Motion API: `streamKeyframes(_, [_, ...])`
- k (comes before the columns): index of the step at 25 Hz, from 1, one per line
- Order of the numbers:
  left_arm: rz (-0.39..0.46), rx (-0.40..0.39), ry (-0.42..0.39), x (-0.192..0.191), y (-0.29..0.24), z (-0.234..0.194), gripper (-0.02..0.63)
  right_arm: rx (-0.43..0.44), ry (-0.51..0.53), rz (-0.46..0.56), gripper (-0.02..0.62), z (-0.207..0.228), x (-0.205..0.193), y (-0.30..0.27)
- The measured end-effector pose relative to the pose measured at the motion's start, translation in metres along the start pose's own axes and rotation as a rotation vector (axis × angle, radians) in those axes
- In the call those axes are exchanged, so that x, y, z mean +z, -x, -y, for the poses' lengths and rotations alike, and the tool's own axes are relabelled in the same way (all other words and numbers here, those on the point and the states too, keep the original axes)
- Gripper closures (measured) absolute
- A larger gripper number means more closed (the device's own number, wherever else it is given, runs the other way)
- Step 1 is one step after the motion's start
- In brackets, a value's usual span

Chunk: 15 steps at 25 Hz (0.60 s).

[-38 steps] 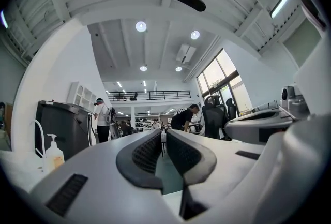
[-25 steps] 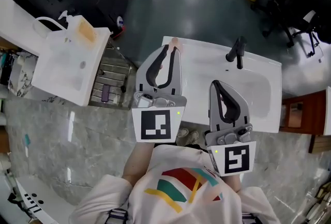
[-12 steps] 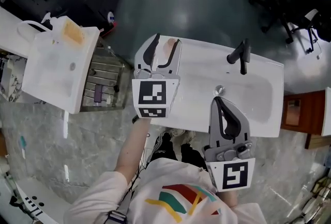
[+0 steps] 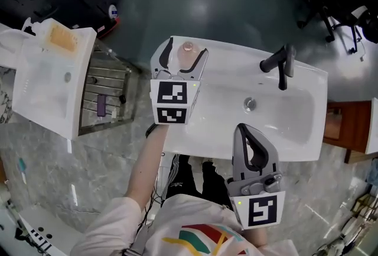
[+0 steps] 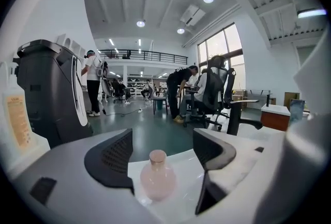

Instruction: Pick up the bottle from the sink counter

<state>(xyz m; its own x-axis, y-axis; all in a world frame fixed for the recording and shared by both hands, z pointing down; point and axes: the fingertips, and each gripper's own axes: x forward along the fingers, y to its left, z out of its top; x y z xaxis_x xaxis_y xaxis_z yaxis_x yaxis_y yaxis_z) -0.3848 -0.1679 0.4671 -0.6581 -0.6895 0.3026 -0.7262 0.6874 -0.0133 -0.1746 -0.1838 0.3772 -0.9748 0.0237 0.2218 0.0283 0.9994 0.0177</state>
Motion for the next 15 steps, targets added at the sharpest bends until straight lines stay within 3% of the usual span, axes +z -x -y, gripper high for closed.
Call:
streamKeyframes(4, [-0.05, -0.018, 0.038, -0.03, -0.023, -0.002, 0.218, -0.001, -0.014, -0.052, 0.583, 0.002, -0.022, -0.006])
streamKeyframes(15, [-0.155, -0.018, 0.07, -0.086, -0.06, -0.006, 0.213, 0.002, -0.033, -0.135, 0.583, 0.006, -0.06, -0.013])
